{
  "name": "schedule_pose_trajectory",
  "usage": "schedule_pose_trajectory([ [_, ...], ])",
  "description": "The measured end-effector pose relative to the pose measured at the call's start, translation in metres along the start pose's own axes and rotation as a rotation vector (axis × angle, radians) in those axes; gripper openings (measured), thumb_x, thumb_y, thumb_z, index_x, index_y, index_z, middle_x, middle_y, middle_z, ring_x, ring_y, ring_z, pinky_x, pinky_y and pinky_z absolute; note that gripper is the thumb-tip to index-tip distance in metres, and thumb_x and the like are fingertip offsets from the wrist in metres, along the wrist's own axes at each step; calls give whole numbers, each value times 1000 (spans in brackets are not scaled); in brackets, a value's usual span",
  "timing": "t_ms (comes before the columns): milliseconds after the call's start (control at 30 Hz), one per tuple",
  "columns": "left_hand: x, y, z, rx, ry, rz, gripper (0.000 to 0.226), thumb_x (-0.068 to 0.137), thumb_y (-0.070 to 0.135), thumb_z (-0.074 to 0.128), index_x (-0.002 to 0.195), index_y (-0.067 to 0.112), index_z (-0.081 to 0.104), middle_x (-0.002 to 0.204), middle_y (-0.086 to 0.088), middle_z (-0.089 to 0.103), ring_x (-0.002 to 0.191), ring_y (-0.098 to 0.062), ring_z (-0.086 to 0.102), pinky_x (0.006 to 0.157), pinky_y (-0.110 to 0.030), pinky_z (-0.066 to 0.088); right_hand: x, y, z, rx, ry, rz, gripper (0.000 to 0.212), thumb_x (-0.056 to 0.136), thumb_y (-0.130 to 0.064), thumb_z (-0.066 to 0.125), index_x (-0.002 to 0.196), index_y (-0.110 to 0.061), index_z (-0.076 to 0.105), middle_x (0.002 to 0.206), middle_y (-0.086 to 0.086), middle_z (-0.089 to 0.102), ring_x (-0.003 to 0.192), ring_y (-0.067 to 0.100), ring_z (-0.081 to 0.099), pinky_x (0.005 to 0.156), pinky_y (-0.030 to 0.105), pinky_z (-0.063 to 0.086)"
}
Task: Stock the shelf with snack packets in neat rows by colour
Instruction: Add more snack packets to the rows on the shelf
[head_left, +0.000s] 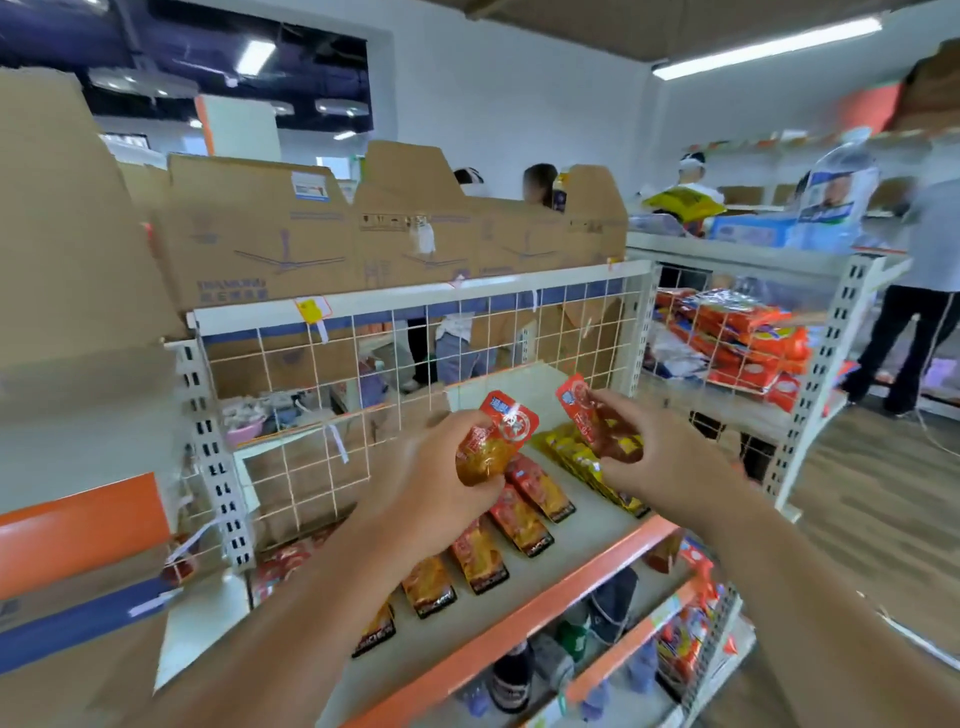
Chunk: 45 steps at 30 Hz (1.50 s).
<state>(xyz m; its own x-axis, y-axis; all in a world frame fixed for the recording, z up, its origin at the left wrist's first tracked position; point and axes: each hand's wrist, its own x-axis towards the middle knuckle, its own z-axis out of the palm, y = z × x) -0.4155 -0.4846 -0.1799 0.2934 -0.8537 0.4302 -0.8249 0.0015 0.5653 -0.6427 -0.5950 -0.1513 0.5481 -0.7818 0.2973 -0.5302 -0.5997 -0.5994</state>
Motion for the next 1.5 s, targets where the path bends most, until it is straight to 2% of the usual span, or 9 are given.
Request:
schedule_pose_trajectory([
  [100,-1,-28,32,4,5,-17,57,85,43,80,135,48,53,121,23,51,99,1,55,73,-7,40,15,23,31,-5,38,4,71,85,-23,68,150,-32,41,125,-17,56,103,3,58,83,22,45],
  [200,0,-55,65,25,54,-14,57,81,42,83,133,41,59,121,17,55,104,-7,55,85,-14,44,30,50,63,5,48,43,68,84,-23,68,147,-31,44,107,-13,62,84,5,62,75,24,50],
  [333,6,-84,110,-8,86,-35,54,78,41,83,128,35,63,123,10,59,111,-6,49,93,-20,38,48,88,97,5,38,142,72,83,-22,67,149,-33,40,114,-17,61,95,5,59,82,23,45],
  [500,-1,-97,152,-1,48,-77,53,78,50,71,129,35,62,121,12,58,109,-6,49,89,-29,43,67,128,132,17,12,227,69,73,-32,60,140,-39,46,126,-9,60,113,15,59,97,39,51],
  [667,-15,-111,196,4,26,-159,54,78,57,68,129,39,60,128,16,55,114,-6,46,95,-27,36,83,162,159,-2,-6,196,60,75,-20,66,132,-34,55,121,-14,60,112,14,58,95,35,49],
  [767,-20,-113,221,8,4,-200,55,80,59,67,131,39,58,129,14,54,116,-8,49,97,-32,46,91,186,173,-53,-54,167,55,77,-18,68,130,-30,59,124,-13,60,115,12,56,94,25,43],
  [967,-20,-98,259,66,61,-274,58,75,51,76,128,34,61,127,10,57,114,-4,44,94,-16,35,114,210,188,-78,-82,84,68,71,-55,43,125,-20,66,123,-2,65,114,23,59,96,37,49],
  [1167,-3,-91,284,103,163,-385,56,75,50,72,127,31,62,130,3,59,117,-19,56,98,-34,49,139,245,202,-141,-181,30,55,75,-25,65,129,-21,59,126,-1,60,113,26,57,95,40,51],
  [1500,-2,-89,293,228,196,-409,55,76,51,69,126,30,62,130,4,58,118,-22,58,96,-43,54,152,250,204,-167,-197,-3,58,75,-22,66,132,-16,57,120,7,61,107,35,58,91,43,51],
])
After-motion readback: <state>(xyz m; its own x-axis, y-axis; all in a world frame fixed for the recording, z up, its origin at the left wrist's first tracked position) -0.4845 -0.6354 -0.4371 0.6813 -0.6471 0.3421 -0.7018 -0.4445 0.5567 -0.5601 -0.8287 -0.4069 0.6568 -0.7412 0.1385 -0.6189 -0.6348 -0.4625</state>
